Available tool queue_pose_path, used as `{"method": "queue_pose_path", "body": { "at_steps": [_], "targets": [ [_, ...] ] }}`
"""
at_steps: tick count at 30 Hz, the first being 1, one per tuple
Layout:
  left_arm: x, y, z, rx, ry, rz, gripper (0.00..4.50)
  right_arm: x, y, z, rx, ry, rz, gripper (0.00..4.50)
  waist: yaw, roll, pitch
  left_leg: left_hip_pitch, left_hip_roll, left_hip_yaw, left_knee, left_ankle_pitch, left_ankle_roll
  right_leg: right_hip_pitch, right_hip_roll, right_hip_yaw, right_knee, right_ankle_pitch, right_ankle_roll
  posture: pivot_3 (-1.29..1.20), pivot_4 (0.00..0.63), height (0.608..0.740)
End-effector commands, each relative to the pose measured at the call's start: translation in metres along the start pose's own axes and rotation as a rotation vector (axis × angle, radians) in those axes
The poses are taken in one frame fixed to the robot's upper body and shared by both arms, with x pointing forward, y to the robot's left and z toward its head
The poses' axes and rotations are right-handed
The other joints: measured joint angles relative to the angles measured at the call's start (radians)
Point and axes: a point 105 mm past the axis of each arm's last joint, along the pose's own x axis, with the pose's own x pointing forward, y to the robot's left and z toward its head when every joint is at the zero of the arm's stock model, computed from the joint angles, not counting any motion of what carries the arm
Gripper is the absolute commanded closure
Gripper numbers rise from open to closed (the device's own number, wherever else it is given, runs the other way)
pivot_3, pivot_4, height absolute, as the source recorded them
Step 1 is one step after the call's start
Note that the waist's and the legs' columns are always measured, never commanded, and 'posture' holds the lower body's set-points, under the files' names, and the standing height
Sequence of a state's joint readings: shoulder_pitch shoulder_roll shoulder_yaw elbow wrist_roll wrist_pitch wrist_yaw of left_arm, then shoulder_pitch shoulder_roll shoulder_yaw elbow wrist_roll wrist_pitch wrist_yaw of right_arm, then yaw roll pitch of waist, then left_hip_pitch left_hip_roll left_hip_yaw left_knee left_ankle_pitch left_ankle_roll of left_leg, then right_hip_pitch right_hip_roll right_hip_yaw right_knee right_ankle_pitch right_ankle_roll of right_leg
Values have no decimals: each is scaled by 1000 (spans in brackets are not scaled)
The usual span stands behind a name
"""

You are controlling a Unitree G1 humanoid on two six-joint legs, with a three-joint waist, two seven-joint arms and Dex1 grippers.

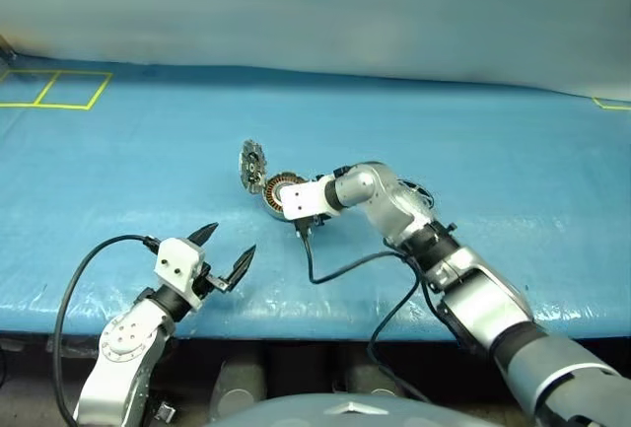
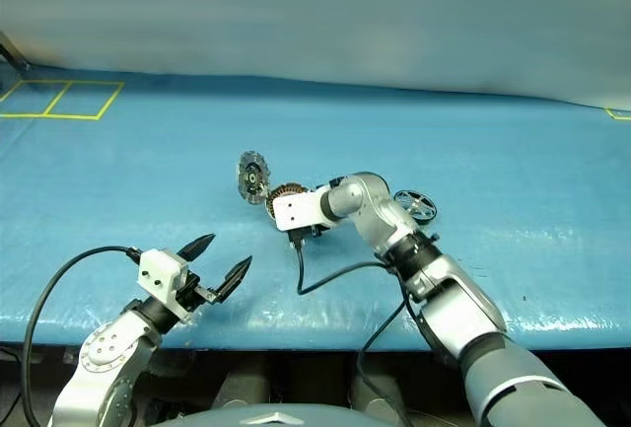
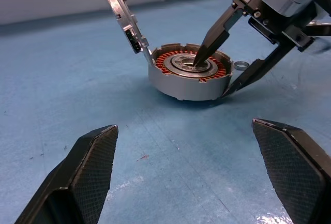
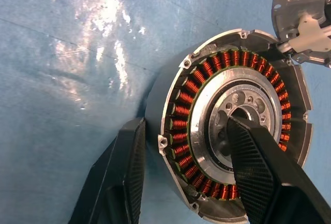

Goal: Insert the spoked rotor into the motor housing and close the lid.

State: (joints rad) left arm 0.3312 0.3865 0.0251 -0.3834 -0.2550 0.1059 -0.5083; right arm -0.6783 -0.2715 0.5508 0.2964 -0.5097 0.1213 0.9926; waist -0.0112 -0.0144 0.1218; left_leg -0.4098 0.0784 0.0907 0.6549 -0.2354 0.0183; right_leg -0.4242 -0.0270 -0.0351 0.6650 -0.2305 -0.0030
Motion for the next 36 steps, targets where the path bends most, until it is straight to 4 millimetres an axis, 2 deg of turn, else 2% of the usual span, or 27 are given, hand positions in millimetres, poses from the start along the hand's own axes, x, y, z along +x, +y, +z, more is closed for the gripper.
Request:
{"method": "queue_pose_path", "body": {
  "at_steps": [1, 6, 13, 15, 18, 21, 24, 27, 30, 34, 36],
  "targets": [
    [3, -1, 3, 12, -6, -22, 0, 7, 53, -20, 119, 92, 95, 2491, 1, 0, -2, 2, 0, 0, 0, 0, 0, -1, 0, 0, 0, -2, 3, 0, 150, 740],
    [5, -4, 3, 17, 6, -44, 0, -2, 80, -20, 212, 145, 43, 2491, 3, -4, -4, 6, 0, -1, 0, -1, -2, 1, -2, -1, -1, -4, 4, 0, 150, 740],
    [6, -7, 2, 16, 13, -64, 0, -14, 94, -12, 281, 161, 14, 2491, 12, -4, -4, 5, -1, -2, -1, -2, -2, 2, -9, -3, -3, -4, 4, 0, 150, 740],
    [6, -7, 2, 18, 18, -71, 0, -16, 91, -8, 298, 161, -11, 2491, 14, -4, -4, 5, -2, -2, -1, -2, -2, 2, -9, -3, -4, -4, 4, 0, 150, 740],
    [8, -9, 1, 18, 20, -84, 0, -19, 80, 5, 324, 121, -66, 1480, 15, -4, -4, 3, -2, -3, -2, -2, -1, 0, -9, -4, -4, -5, 4, 0, 150, 740],
    [11, -9, 2, 18, 19, -97, 0, -25, 59, 20, 362, 70, -173, 506, 14, -4, -2, -1, -2, -4, -2, -2, -1, -4, -8, -5, -4, -5, 4, 0, 150, 740],
    [13, -10, 2, 17, 18, -110, 0, -38, 44, 36, 405, 6, -223, 506, 10, -5, -1, -3, -2, -5, -2, -2, -1, -4, -6, -5, -4, -5, 3, 0, 150, 740],
    [14, -11, 3, 15, 18, -123, 0, -61, 27, 55, 461, -96, -276, 506, 5, -5, 1, -6, -1, -4, -2, -2, -1, -4, -2, -4, -3, -5, 3, 0, 150, 740],
    [16, -11, 3, 14, 21, -136, 0, -85, 24, 68, 484, -202, -236, 506, 1, -4, 2, -6, -1, -5, -2, -2, -1, -4, -1, -4, -3, -5, 3, 0, 150, 740],
    [19, -11, 4, 19, 21, -152, 0, -113, 19, 69, 560, -316, -222, 506, 0, -4, 6, -5, -1, -7, -2, -2, -2, -5, -2, -6, -5, -6, 3, 0, 150, 740],
    [20, -11, 5, 22, 18, -158, 0, -119, 12, 55, 586, -323, -275, 506, -1, -4, 7, -5, -1, -6, -2, -2, -2, -5, -2, -6, -5, -6, 3, 0, 150, 740]
  ]
}}
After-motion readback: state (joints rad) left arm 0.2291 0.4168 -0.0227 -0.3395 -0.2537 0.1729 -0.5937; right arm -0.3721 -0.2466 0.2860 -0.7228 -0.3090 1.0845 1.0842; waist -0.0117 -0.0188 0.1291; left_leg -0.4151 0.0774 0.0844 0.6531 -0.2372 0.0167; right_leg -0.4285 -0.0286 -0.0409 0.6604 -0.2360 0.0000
